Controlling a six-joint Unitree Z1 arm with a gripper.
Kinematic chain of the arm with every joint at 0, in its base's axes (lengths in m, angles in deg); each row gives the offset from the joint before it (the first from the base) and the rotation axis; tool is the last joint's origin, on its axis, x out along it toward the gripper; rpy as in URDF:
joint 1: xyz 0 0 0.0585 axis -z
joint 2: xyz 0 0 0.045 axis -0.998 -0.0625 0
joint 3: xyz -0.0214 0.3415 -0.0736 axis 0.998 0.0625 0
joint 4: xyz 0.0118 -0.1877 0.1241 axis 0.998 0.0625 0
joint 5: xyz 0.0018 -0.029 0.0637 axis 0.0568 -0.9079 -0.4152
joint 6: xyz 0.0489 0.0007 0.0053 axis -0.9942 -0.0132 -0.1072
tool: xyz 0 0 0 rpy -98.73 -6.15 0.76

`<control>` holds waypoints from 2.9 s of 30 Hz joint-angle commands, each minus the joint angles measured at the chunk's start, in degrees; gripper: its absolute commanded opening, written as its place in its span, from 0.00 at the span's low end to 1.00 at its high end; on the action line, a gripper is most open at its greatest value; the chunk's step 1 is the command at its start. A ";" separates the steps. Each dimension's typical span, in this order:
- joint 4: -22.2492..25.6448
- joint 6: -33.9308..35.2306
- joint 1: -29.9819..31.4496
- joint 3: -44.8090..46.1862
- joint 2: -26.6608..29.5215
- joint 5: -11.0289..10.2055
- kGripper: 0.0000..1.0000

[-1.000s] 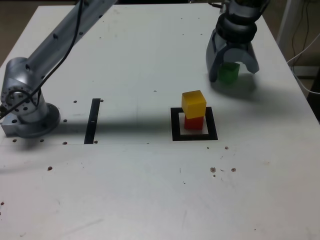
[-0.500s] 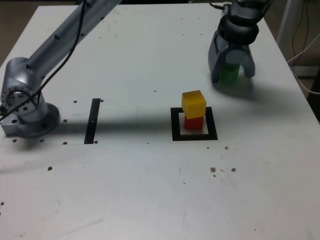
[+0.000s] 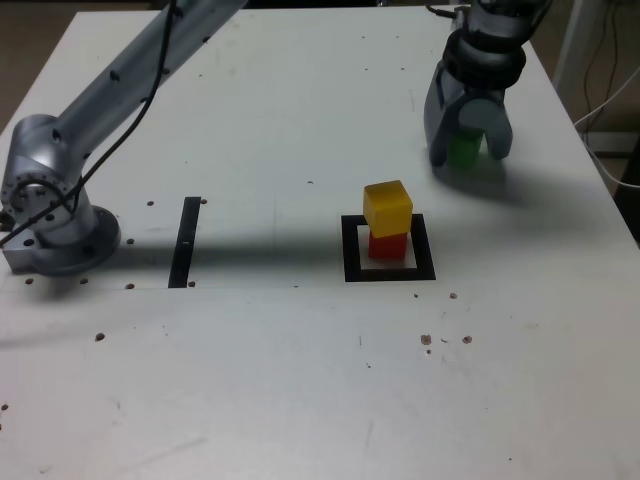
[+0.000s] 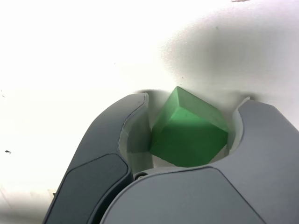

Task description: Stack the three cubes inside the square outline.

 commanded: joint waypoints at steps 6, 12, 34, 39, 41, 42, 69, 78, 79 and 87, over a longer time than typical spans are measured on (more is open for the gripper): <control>1.85 -3.71 0.79 -1.47 3.20 -0.07 0.38; 5.31 -6.29 2.49 -1.43 7.22 0.02 0.38; -1.09 -1.31 15.81 27.50 30.94 0.98 0.38; -3.46 0.48 17.28 33.38 33.99 1.92 0.38; -3.23 1.82 18.57 33.97 34.43 2.06 0.38; -3.07 2.62 19.35 34.13 34.56 2.10 0.38; -2.84 6.03 23.43 33.56 33.04 -0.15 0.63; -2.99 1.26 16.82 37.47 34.69 -1.38 0.99; -3.29 0.29 16.21 37.55 35.00 -1.57 0.99; -6.58 -8.32 7.53 37.20 37.62 -2.54 0.99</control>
